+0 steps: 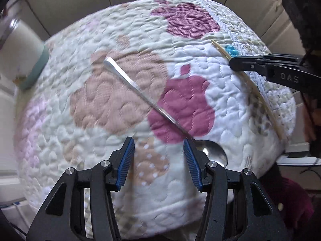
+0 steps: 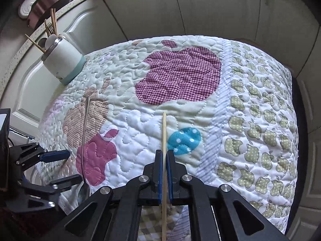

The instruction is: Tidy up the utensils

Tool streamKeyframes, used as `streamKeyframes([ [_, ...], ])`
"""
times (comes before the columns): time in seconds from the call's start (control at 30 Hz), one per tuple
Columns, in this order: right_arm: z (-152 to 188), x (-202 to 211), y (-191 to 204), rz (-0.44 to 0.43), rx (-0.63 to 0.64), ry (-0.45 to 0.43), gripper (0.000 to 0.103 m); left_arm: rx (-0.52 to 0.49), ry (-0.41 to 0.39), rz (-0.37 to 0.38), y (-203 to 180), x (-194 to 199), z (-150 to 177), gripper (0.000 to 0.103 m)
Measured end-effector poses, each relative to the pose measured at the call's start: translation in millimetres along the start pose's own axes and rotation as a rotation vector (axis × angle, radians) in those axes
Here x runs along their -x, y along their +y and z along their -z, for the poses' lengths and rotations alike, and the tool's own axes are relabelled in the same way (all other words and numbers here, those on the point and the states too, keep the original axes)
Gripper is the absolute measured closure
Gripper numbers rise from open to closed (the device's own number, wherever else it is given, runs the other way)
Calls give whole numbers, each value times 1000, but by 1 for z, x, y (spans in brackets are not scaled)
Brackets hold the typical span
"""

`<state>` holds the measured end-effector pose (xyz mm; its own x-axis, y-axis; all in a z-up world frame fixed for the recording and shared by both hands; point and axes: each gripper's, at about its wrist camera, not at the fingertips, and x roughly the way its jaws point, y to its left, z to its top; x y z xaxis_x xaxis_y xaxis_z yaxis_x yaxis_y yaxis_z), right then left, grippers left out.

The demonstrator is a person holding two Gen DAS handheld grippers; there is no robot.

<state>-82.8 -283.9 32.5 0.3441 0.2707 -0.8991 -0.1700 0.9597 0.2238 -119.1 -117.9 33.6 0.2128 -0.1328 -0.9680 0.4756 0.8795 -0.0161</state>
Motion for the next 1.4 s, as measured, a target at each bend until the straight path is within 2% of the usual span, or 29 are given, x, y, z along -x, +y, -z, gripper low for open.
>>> streamKeyframes([
  [0.1,8,8,-11,-12,-23,-8,99,12,-21,-5,-15,-4,-20,53],
  [0.2,15,13,-21,-42,-66,-18,99,77,-49,12,-15,-12,-52,53],
  [0.37,26,19,-36,-92,-138,-43,99,268,-99,95,16,-24,-110,53],
  [0.47,29,20,-39,-106,-154,-54,99,292,-116,94,29,-24,-130,53],
  [0.57,32,22,-43,-119,-164,-61,99,223,-128,126,32,-11,-134,53],
  [0.7,37,23,-51,-148,-211,-76,101,-7,-169,109,23,6,-135,49],
  [0.77,41,27,-50,-97,-208,-84,102,-98,-135,137,8,2,-135,47],
  [0.8,44,31,-49,-43,-206,-96,102,-133,-116,159,5,-1,-135,47],
  [0.87,52,36,-52,-17,-223,-99,102,-210,-92,187,-4,-7,-137,47],
  [1.1,68,41,-61,-69,-252,-100,102,-462,-61,200,-46,-29,-154,47],
  [1.2,70,41,-65,-97,-276,-98,102,-523,-39,223,-54,-36,-160,46],
  [1.33,66,40,-67,-107,-273,-92,102,-544,-21,206,-65,-48,-169,46],
  [1.4,63,38,-65,-102,-267,-89,102,-551,-28,201,-78,-61,-180,51],
])
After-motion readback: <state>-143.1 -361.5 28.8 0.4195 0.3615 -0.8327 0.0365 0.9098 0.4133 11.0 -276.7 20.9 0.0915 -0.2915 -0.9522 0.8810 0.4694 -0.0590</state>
